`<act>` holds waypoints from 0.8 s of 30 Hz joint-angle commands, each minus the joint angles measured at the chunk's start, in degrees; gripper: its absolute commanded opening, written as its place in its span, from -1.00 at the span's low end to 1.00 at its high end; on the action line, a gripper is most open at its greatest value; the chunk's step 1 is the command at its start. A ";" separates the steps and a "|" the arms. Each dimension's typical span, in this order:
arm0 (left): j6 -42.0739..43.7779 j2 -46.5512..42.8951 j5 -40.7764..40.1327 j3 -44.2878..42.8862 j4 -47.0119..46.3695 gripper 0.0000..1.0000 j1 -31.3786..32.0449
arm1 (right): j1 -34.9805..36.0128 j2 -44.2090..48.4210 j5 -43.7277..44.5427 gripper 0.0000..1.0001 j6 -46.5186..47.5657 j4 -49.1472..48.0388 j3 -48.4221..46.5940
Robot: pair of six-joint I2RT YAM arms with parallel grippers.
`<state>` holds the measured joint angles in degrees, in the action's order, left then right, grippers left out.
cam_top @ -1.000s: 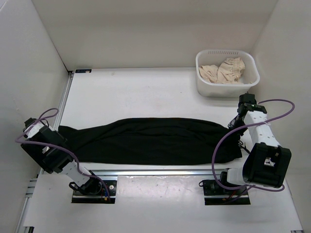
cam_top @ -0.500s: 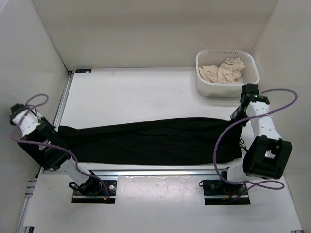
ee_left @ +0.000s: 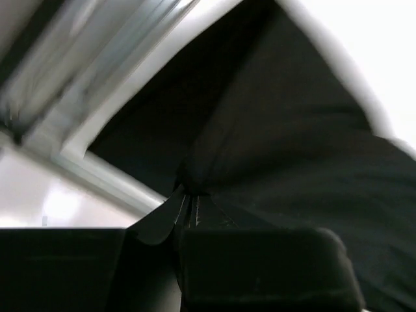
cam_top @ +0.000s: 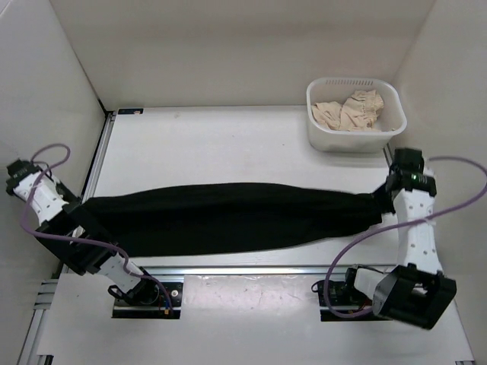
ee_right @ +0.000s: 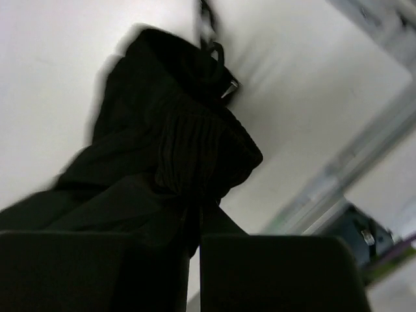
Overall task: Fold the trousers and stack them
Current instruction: Fold the trousers
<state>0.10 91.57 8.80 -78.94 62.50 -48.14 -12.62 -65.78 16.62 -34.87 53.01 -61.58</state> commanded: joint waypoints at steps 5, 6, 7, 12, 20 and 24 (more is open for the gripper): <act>-0.10 -3.68 -14.58 17.04 -3.17 -0.72 -5.91 | -3.29 10.84 3.15 -1.00 -4.77 6.14 18.42; -0.10 -3.68 -15.47 17.67 -3.17 -0.72 -5.91 | -3.29 10.85 3.15 -1.00 -4.77 6.14 19.30; -0.10 -3.68 -16.17 17.68 -3.17 -0.72 -5.91 | -3.29 10.85 3.15 -1.00 -5.29 6.14 19.31; -0.10 -0.60 -17.50 15.23 -3.17 -0.72 -5.91 | -3.29 7.25 3.94 -1.00 -2.93 5.08 15.62; -0.10 3.34 -7.93 -5.31 6.48 -0.72 0.49 | -3.29 -1.52 2.81 -1.00 -1.17 3.32 0.55; -0.10 10.45 -4.50 -24.56 10.97 -0.72 3.40 | -3.29 -7.43 2.10 -1.00 0.41 4.63 -11.87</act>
<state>0.08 100.68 0.71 -93.21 73.17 -45.95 -15.70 -71.09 17.67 -36.64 58.98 -65.19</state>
